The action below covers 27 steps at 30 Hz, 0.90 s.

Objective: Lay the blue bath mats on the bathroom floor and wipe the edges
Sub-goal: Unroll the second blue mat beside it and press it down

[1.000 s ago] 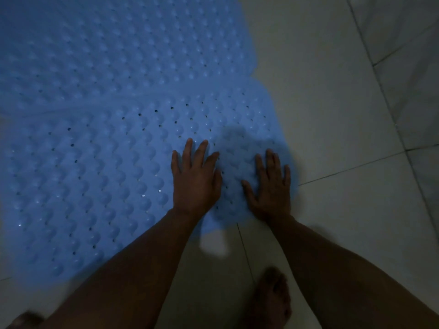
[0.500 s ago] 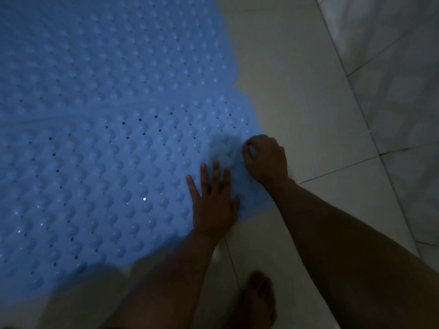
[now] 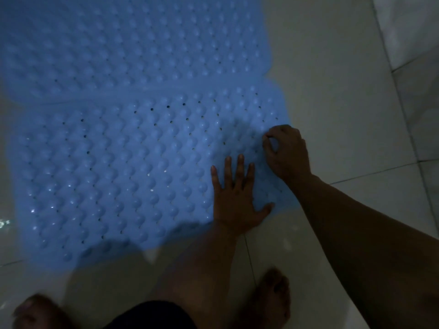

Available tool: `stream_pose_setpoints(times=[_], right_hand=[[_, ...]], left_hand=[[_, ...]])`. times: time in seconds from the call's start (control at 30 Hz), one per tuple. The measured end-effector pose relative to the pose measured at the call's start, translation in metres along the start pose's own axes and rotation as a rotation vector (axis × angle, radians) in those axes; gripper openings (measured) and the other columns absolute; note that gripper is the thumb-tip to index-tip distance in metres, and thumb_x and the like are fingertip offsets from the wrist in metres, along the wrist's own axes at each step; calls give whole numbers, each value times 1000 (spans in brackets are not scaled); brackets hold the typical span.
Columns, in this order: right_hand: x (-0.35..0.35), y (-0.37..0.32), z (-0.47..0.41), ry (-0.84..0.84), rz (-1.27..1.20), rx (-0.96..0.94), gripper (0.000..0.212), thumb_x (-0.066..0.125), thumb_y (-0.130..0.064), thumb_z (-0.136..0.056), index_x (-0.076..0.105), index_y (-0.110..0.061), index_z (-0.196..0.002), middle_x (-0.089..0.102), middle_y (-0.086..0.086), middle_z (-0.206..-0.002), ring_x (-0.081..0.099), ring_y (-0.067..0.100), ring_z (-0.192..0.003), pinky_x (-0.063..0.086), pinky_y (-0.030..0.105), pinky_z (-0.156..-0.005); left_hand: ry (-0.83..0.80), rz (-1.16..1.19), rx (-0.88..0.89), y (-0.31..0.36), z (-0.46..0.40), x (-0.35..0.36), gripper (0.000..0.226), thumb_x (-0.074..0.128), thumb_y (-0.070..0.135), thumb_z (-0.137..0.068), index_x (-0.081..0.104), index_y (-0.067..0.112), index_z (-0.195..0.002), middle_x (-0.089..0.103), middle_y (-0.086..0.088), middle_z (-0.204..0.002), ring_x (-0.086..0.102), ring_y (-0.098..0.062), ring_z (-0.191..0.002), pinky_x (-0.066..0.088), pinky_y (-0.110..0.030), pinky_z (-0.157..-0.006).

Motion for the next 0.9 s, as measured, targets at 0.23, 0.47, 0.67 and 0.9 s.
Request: stream_pose_setpoints(times=[0.23,0.47,0.67,0.9], right_hand=[[-18,-64,-8,-95,10,-108,32,48,-42,-93,70,-19,-97,68,5,-105,61,35,-99,52,46,-82],[58,-139,59,-211,89,-203,58,40,-43,-93,60,-7,-135,58,17,-142,50,38,-137,43,55,-106],[125,-172,119,-306,225,-180,78,34,-61,-98,30,-9,-157,17,17,-167,13,31,-156,14,64,-120],[126,-176,119,-194,268,-163,83,43,-63,-96,27,-11,-158,13,13,-168,9,28,-157,12,62,-120]], left_hand=[[-39,136,114,-44,0,-52,63,38,53,-85,64,21,-133,57,-8,-146,43,-38,-143,40,-56,-107],[170,-22,-181,-152,51,-93,63,42,37,-85,53,20,-144,53,-7,-150,33,-39,-149,37,-57,-111],[135,-111,-242,-188,74,-94,71,37,38,-83,47,19,-150,39,-13,-160,19,-45,-153,26,-65,-117],[140,-88,-235,-207,71,-95,69,44,38,-86,43,21,-153,29,-12,-165,8,-43,-156,21,-67,-118]])
Point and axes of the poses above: each hand's wrist, its own z-axis away from the middle knuckle, its own x-axis out of the palm, y = z × x, the point moved 9 cm from there along -z, towards the middle knuckle
